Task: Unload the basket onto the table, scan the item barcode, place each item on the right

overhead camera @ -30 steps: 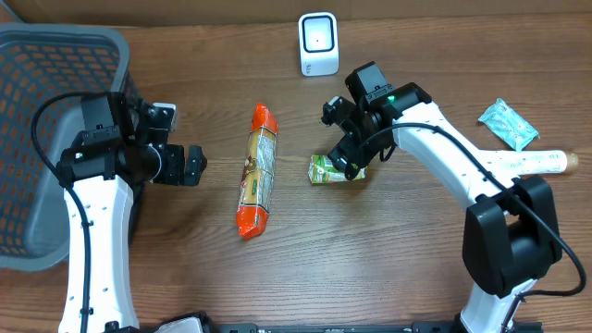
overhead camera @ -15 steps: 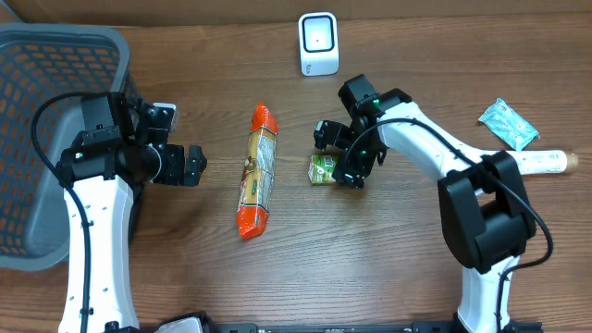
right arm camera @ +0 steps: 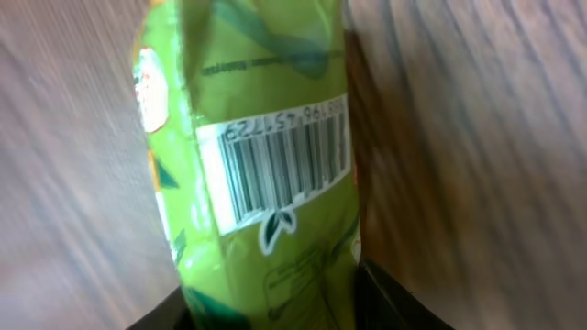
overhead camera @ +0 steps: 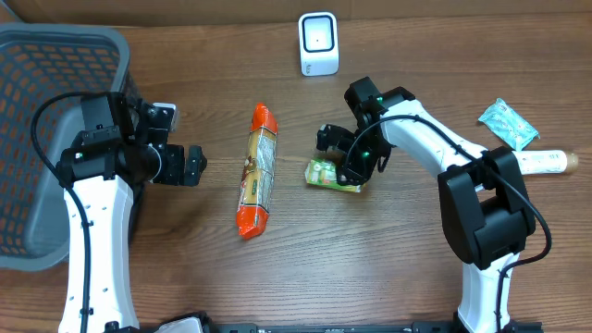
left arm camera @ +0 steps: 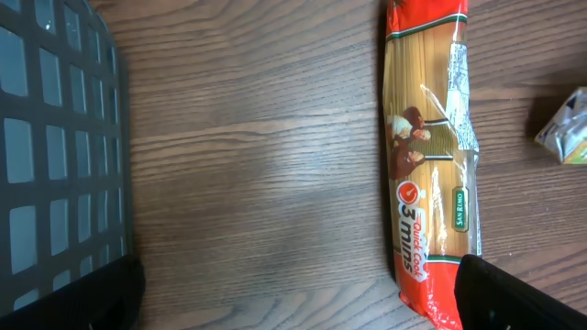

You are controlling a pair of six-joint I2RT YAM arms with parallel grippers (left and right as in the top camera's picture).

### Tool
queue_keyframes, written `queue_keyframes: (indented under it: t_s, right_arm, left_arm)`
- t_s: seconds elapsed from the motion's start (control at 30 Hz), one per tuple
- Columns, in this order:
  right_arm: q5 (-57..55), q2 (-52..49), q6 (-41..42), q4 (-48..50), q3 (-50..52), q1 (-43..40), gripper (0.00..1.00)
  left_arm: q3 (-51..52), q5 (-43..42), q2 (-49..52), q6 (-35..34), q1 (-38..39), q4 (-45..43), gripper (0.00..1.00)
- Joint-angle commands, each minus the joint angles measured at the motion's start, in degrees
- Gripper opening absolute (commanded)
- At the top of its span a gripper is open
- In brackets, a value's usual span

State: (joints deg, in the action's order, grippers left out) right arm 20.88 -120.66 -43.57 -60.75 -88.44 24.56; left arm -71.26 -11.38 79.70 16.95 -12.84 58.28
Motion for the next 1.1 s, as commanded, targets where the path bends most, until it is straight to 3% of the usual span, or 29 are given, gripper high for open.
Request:
queue_keyframes:
  t_s: [0.0,0.17,0.23,0.37,0.47,0.67,0.73,0.93,1.07]
  right_arm:
    - [11.1,0.1,13.6,1.0,-0.8,1.0,0.39]
    - [9.1,0.1,36.5,6.3,-0.8,3.7,0.38]
    - [-2.4,0.1,47.3,8.7,-0.8,5.2,0.39]
    - [-27.2,0.1,59.5,8.7,-0.8,6.3,0.39]
    - [-33.2,0.1,60.2,7.7,-0.8,6.3,0.39]
    - [-20.6,0.1,55.5,6.8,-0.8,8.2,0.38]
    - [-21.3,0.1,56.2,6.0,-0.8,9.3,0.29]
    - [-34.0,0.1,64.5,1.6,-1.4,14.0,0.23]
    - [-47.4,0.1,68.9,-2.1,-1.6,20.0,0.27]
  left_arm:
    - [-1.0,-0.5,0.3,1.1,0.1,0.0,0.99]
    - [-1.0,-0.5,0.3,1.1,0.1,0.0,1.00]
    - [-1.0,-0.5,0.3,1.1,0.1,0.0,1.00]
    - [-1.0,-0.5,0.3,1.1,0.1,0.0,1.00]
    - [-1.0,-0.5,0.3,1.1,0.1,0.0,0.99]
    - [-1.0,-0.5,0.3,1.1,0.1,0.0,0.99]
    - [-1.0,-0.5,0.3,1.1,0.1,0.0,0.99]
    - [-1.0,-0.5,0.3,1.1,0.1,0.0,1.00]
    - [-1.0,-0.5,0.3,1.1,0.1,0.0,0.99]
